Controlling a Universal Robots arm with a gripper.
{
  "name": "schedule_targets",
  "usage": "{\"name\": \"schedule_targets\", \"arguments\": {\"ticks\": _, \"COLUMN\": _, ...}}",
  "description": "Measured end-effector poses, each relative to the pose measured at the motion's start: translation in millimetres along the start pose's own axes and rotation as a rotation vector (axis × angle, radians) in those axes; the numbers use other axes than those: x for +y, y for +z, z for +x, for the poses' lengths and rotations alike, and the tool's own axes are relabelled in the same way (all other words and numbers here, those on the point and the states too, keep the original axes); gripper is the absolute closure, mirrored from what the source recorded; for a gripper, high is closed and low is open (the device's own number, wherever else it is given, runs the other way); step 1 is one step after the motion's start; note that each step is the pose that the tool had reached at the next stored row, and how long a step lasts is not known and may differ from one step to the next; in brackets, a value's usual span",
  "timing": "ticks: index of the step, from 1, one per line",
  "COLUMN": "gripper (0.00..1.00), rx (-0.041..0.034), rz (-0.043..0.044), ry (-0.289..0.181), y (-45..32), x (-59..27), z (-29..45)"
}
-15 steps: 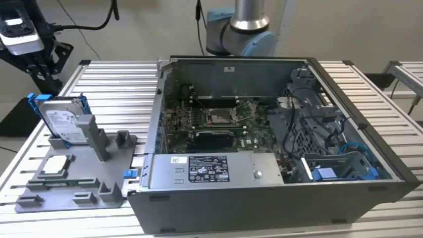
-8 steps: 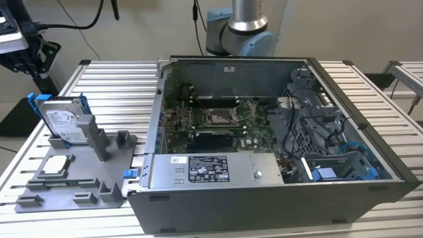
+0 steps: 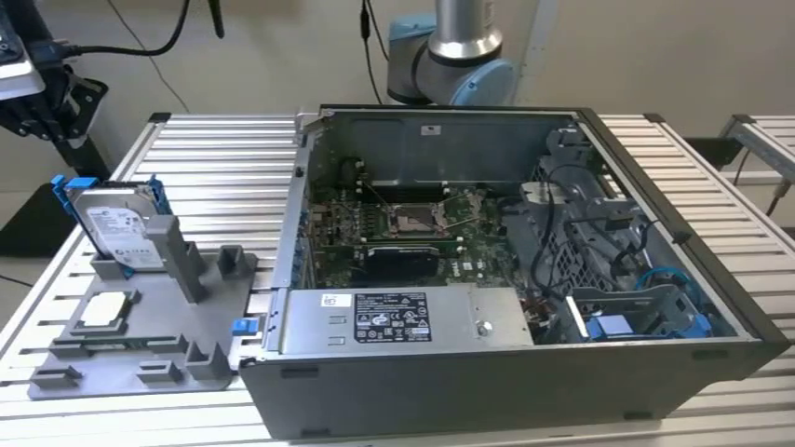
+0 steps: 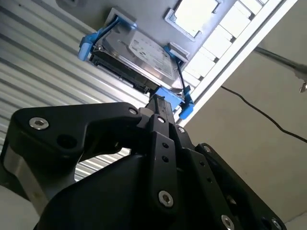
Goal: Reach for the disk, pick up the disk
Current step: 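Reach for the disk, then pick up the disk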
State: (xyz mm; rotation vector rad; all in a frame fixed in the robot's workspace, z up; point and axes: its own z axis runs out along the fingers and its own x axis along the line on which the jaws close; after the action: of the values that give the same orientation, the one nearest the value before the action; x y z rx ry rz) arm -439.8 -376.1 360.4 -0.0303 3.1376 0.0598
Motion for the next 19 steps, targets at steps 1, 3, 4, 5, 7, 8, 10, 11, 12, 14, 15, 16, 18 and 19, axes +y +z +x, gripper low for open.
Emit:
{"name": "schedule_targets", "arguments": {"ticks": 1, "gripper": 1.0, "rx": -0.0001, "rz": -0.0001, "ry": 0.0, "y": 0.0, "x": -0.1, "z": 0.3}}
{"name": "schedule_targets", "arguments": {"ticks": 3, "gripper": 1.0, "rx": -0.0001, "rz": -0.0001, "ry": 0.0, "y": 0.1, "x": -0.2, "z": 1.6}}
{"name": "schedule_targets", "arguments": {"ticks": 4, "gripper": 1.0, "rx": 0.0, "rz": 0.0, "ry": 0.0, "y": 0.2, "x": -0.2, "z": 2.7}}
{"name": "schedule_targets", "arguments": {"ticks": 5, "gripper": 1.0, "rx": -0.0001, "rz": -0.0001, "ry": 0.0, "y": 0.3, "x": -0.4, "z": 3.6}}
{"name": "schedule_targets", "arguments": {"ticks": 7, "gripper": 1.0, "rx": -0.0001, "rz": -0.0001, "ry": 0.0, "y": 0.3, "x": -3.3, "z": 4.8}}
{"name": "schedule_targets", "arguments": {"ticks": 8, "gripper": 1.0, "rx": -0.0001, "rz": -0.0001, "ry": 0.0, "y": 0.3, "x": -4.9, "z": 4.8}}
{"name": "schedule_targets", "arguments": {"ticks": 10, "gripper": 1.0, "rx": 0.0, "rz": -0.0001, "ry": 0.0, "y": 0.3, "x": -7.4, "z": 4.9}}
{"name": "schedule_targets", "arguments": {"ticks": 11, "gripper": 1.0, "rx": -0.0001, "rz": -0.0001, "ry": 0.0, "y": 0.3, "x": -7.5, "z": 4.9}}
{"name": "schedule_targets", "arguments": {"ticks": 12, "gripper": 1.0, "rx": -0.0002, "rz": -0.0001, "ry": 0.0, "y": 0.3, "x": -7.5, "z": 4.9}}
{"name": "schedule_targets", "arguments": {"ticks": 14, "gripper": 1.0, "rx": -0.0001, "rz": -0.0001, "ry": 0.0, "y": 0.3, "x": -7.5, "z": 4.9}}
{"name": "schedule_targets", "arguments": {"ticks": 15, "gripper": 1.0, "rx": -0.0001, "rz": -0.0001, "ry": 0.0, "y": 0.3, "x": -7.6, "z": 4.9}}
{"name": "schedule_targets", "arguments": {"ticks": 16, "gripper": 1.0, "rx": -0.0001, "rz": -0.0001, "ry": -0.001, "y": 0.3, "x": -7.6, "z": 4.9}}
{"name": "schedule_targets", "arguments": {"ticks": 18, "gripper": 1.0, "rx": 0.0004, "rz": 0.0, "ry": -0.012, "y": 0.2, "x": -7.6, "z": 4.9}}
{"name": "schedule_targets", "arguments": {"ticks": 19, "gripper": 1.0, "rx": 0.0011, "rz": -0.0001, "ry": -0.028, "y": 0.2, "x": -7.6, "z": 5.0}}
